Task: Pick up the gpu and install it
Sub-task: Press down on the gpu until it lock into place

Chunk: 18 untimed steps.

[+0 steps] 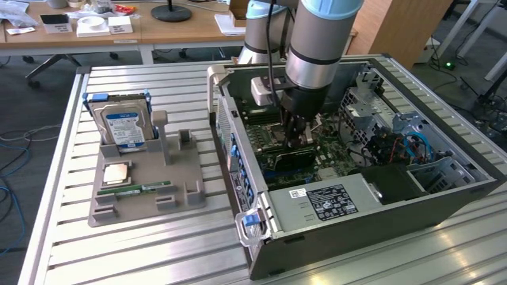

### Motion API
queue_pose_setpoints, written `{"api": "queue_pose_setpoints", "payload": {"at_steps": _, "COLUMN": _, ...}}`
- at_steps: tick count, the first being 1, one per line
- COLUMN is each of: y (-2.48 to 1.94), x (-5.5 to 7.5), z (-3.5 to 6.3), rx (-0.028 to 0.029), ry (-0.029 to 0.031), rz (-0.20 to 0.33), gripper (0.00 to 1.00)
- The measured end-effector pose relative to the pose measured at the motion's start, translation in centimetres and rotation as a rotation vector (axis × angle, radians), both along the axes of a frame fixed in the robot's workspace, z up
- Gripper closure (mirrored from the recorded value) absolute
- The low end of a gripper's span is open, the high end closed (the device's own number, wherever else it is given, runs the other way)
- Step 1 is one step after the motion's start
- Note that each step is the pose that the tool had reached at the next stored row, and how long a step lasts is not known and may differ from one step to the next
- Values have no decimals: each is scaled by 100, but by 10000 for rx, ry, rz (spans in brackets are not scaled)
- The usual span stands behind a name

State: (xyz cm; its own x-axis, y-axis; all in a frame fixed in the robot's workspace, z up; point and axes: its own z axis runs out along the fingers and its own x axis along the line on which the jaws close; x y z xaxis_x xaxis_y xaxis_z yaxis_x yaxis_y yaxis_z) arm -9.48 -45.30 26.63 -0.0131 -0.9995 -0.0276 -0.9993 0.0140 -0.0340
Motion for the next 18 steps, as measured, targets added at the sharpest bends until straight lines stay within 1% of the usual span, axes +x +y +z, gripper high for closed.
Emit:
{"api": "queue_pose_setpoints", "payload": {"at_steps": 6, "y": -11, "x": 0, "z": -10, "rx": 0, "ry": 0, "rz": 1, "gripper": 89}}
{"api": "queue_pose_setpoints", "payload": {"at_steps": 18, "y": -11, "x": 1, "z": -24, "rx": -1, "ry": 0, "rz": 1, "gripper": 89}}
